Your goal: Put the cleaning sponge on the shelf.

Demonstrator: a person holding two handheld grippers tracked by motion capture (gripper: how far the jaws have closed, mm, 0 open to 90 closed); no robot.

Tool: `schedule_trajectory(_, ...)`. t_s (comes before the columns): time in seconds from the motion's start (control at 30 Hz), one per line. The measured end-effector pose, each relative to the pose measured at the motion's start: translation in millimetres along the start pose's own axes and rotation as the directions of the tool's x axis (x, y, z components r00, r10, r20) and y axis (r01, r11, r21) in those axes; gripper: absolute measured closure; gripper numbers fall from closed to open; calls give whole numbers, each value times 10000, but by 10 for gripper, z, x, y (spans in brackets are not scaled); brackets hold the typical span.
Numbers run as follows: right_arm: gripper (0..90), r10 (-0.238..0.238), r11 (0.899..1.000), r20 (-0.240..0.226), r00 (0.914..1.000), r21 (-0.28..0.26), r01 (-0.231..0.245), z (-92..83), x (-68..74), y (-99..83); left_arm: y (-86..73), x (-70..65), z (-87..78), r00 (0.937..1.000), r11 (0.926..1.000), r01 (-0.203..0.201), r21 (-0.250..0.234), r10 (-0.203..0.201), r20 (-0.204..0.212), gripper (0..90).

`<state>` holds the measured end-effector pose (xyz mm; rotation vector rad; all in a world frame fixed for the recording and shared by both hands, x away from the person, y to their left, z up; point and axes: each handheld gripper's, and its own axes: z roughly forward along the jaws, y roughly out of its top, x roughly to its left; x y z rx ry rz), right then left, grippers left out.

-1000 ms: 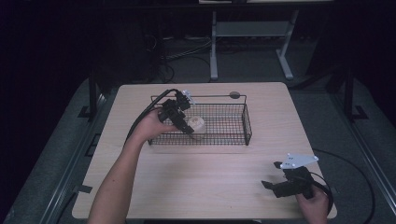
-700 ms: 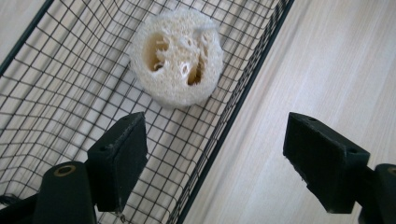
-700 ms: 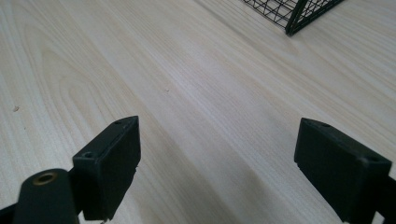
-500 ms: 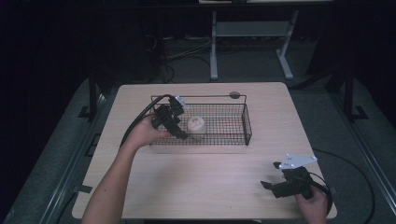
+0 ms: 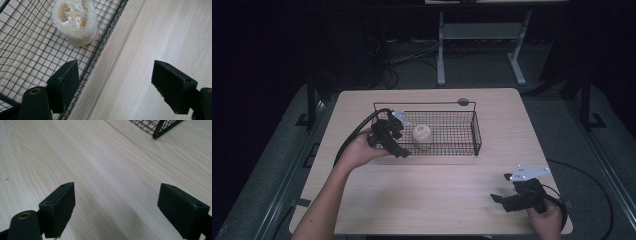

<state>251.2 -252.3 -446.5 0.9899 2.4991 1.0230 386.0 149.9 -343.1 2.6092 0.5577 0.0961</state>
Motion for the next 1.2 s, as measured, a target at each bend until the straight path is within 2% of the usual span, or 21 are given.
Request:
schedule_trajectory(0.2,142,5,10000,11,10000,6,-5,2,-6,2,-103,-121,-52,9997,9997,-225,-133,225,15,216)
schedule_trajectory(0.6,142,-9,10000,69,10000,62,8,8,-6,2,-360,-305,-102,9992,9986,-402,-346,403,28,216)
schedule_trajectory(0.93,142,12,10000,59,10000,31,-12,4,-8,-4,-617,-438,-140,9997,9976,-245,-645,248,30,218)
schedule_trajectory(1.2,142,34,10000,69,10000,48,-34,8,-7,-10,-865,-632,-92,9995,9938,-303,-1070,302,-29,219)
